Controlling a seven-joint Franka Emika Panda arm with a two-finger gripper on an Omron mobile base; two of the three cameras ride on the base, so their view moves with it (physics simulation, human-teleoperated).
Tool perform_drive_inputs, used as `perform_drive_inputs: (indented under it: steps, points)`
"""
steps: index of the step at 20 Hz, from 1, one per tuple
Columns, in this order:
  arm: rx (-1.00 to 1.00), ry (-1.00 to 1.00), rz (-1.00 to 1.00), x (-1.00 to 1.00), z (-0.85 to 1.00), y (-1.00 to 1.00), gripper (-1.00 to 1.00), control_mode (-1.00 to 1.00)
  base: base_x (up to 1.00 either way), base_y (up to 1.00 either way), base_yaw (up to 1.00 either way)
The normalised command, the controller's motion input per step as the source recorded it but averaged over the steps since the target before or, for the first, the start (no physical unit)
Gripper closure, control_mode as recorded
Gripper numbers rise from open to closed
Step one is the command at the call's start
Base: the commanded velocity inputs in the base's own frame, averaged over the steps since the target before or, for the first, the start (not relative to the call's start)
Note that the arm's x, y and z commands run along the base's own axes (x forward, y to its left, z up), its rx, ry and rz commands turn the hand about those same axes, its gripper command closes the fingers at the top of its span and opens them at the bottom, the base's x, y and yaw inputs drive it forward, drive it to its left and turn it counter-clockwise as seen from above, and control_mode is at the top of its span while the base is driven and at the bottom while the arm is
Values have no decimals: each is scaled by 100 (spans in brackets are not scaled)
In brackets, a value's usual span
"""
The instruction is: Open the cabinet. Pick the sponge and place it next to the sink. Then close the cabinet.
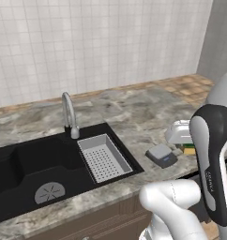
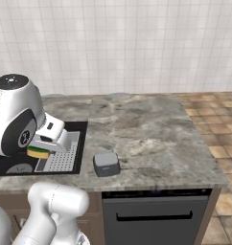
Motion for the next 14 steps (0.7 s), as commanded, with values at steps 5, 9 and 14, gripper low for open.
perform_drive_inputs:
  steps: [5,9,14]
  points:
    - [0,0,0,0,0,0,100,100,41,6,-7]
    - [0,0,0,0,0,0,100,100,0,0,0]
    - [0,0,0,0,0,0,100,100,0,0,0]
